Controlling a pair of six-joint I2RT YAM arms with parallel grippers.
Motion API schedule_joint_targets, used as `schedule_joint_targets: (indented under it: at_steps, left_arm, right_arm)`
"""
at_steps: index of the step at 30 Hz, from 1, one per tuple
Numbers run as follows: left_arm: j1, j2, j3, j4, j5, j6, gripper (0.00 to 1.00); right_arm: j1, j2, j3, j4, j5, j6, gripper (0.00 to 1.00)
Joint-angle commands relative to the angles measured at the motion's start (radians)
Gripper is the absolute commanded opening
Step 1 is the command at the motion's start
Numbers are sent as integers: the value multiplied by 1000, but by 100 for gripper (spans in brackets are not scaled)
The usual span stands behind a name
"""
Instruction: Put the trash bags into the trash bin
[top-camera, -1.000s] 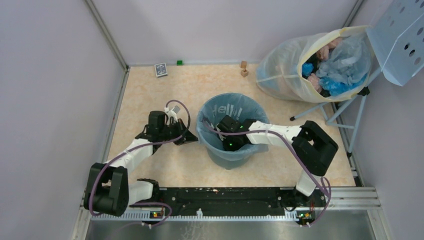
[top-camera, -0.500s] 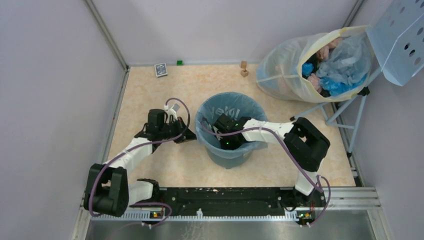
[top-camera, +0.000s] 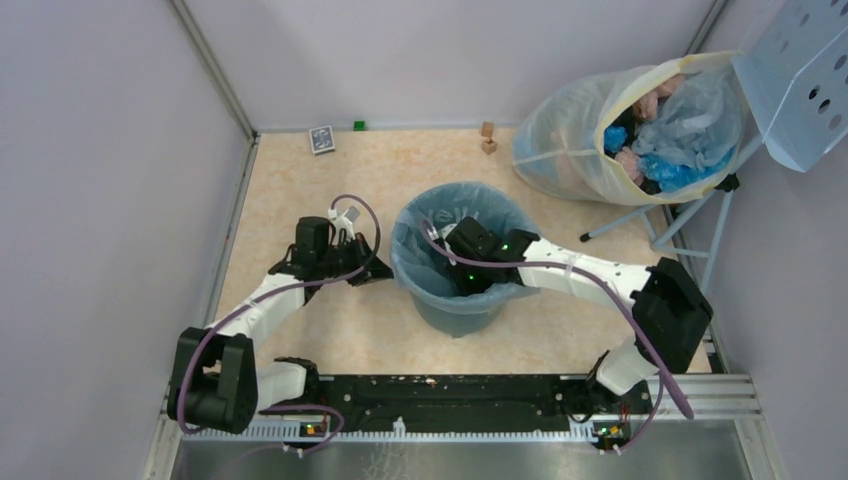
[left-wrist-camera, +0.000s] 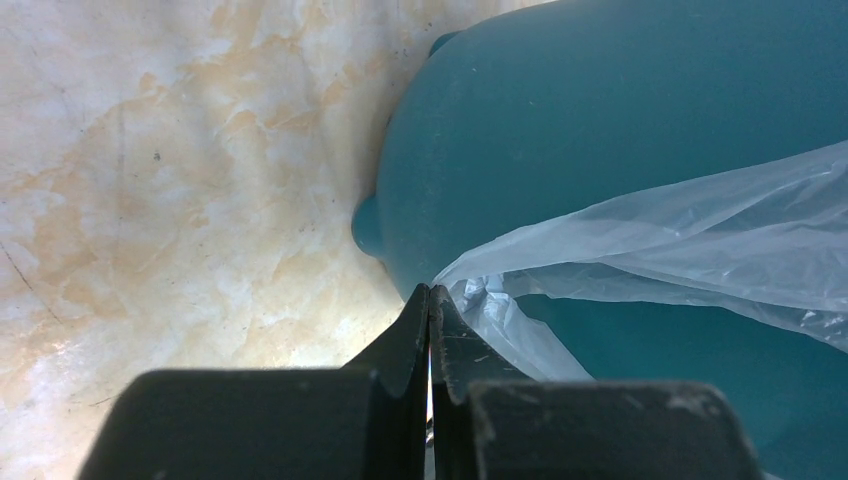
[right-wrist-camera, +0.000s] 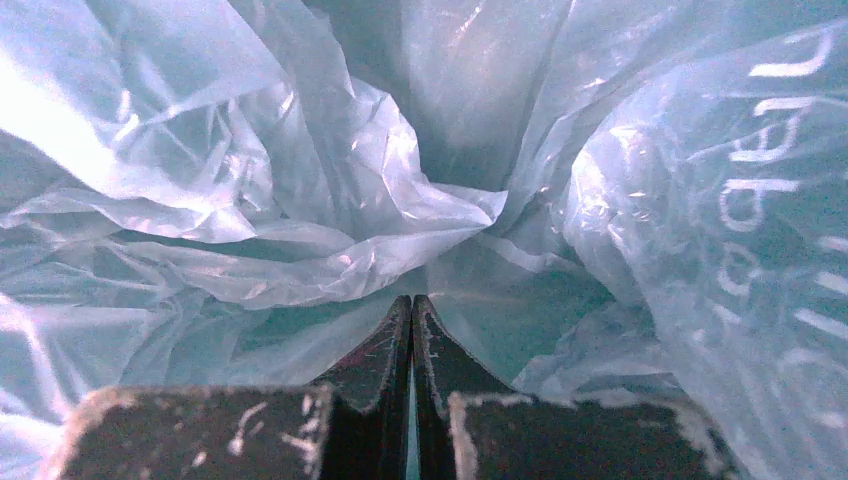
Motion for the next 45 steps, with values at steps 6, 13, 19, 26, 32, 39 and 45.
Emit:
schedule_joint_targets:
  at_steps: [6,13,19,26,32,39,45]
  left_arm:
    - [0,-51,78,-101,-93,64,1]
    - [2,-150,135,-288,-288,82,28]
    - [11,-251,212,-469,-497,104,41]
    - [13,-397,416,-545,-446,187,86]
    - [7,-344,600,-572,-291,150,99]
    - [-182,-235,683,-598,-441,148,92]
    - [-355,-120,741,-651,-583,160,84]
  right_arm:
    - [-5,-170,108,-53,36,13,2]
    - [-5,-231,237,-107,79,0,26]
    - [-5,-334,260,-88,166,26,41]
    - [-7,-500,247,-120,318,57,66]
    - [-8,-621,266,-154,416,79,72]
    - [-9,-699,147,-155,481,165,78]
    - [-9,-711,-17,-88,416,282,78]
